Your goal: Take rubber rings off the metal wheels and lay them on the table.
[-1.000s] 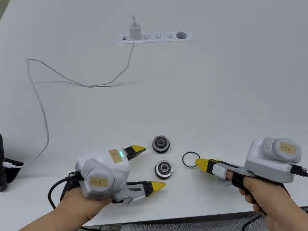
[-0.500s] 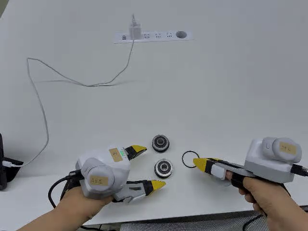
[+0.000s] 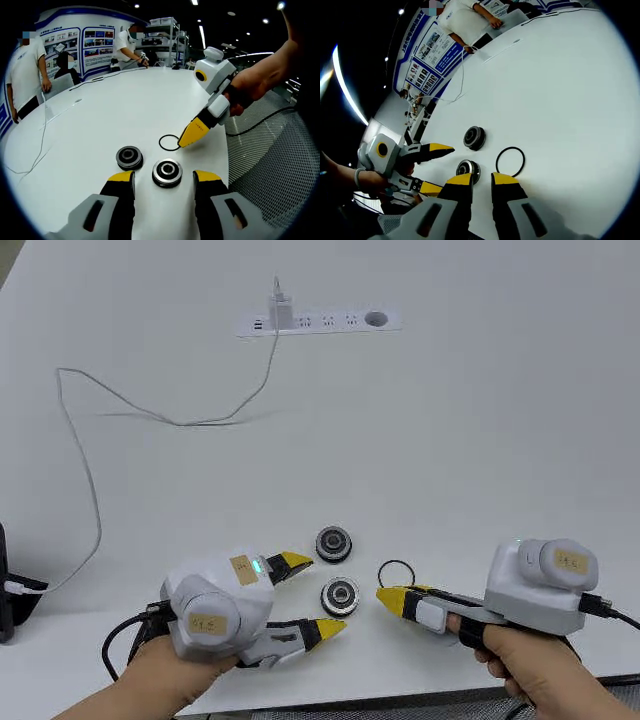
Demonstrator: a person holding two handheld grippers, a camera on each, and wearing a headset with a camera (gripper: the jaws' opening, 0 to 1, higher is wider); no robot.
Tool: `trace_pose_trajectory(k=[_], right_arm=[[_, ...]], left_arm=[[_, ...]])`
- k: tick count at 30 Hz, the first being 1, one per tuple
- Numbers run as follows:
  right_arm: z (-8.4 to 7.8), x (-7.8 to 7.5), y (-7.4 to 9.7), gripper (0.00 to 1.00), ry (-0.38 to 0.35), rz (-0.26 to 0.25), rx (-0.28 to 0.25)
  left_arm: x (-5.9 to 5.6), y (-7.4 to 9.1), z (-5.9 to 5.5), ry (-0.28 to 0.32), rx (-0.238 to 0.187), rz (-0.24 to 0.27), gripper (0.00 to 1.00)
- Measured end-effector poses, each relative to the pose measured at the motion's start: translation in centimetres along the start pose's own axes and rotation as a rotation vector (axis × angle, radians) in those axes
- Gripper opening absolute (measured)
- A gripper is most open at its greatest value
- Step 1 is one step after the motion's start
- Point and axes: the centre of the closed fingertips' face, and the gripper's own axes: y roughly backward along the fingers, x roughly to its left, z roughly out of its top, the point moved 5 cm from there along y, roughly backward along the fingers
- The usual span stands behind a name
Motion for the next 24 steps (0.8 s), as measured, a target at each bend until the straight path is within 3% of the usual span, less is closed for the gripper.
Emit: trace_pose_trajectory(k=[6, 12, 24], right_arm=[[-0.3, 0.3, -0.2, 0.15, -0.001, 0.009, 0.007], [-0.4, 0.3, -0.2, 0.15, -0.004, 0.013, 0.011], [-0.7, 0.5, -0.4, 0.14, -0.02, 0.025, 0.012]], left_arm=[[-0.3, -0.3, 0.4, -0.008, -0.009, -0.013, 0.38], [-0.4, -0.7, 0.6, -0.012, -0.007, -0.021, 0.35], [-0.5, -1.4, 0.5, -0.03, 0.025, -0.029, 0.26]])
